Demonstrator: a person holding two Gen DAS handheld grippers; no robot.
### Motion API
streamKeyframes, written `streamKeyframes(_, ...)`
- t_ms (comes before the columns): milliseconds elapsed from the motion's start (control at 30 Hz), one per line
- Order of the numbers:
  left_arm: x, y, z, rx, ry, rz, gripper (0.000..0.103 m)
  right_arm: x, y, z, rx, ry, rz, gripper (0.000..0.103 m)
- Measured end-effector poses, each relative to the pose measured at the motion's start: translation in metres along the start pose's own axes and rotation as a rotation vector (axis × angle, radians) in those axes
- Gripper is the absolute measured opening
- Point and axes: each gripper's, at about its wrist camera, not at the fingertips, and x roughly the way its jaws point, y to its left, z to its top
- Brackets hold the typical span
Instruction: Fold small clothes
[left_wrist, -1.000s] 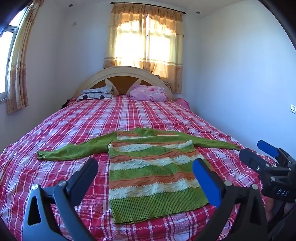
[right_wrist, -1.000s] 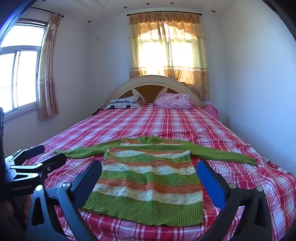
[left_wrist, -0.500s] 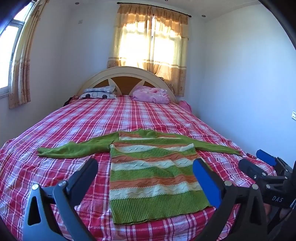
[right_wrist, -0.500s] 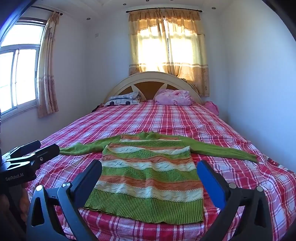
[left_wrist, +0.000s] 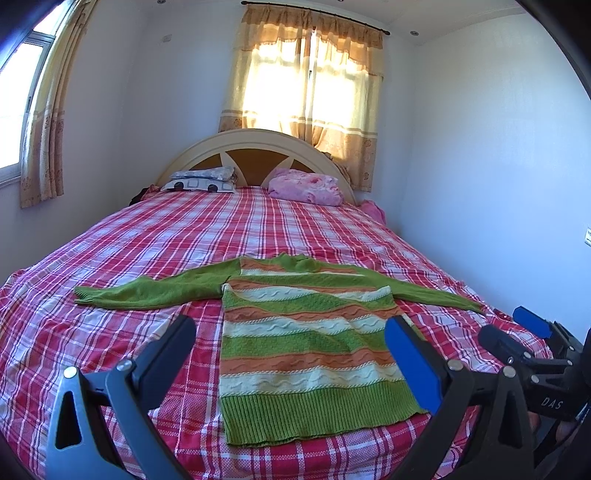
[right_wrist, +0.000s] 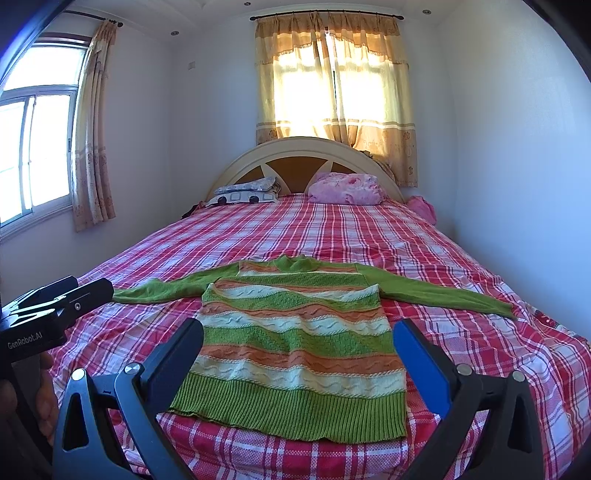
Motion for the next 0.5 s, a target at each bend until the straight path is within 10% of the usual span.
streamKeyframes(500,0.0008,0.0051,-0.0007,-0.015,-0.001,-0.003,0.103,0.0005,-0.0034,-0.0009,0.004,0.002,-0.006,0.102)
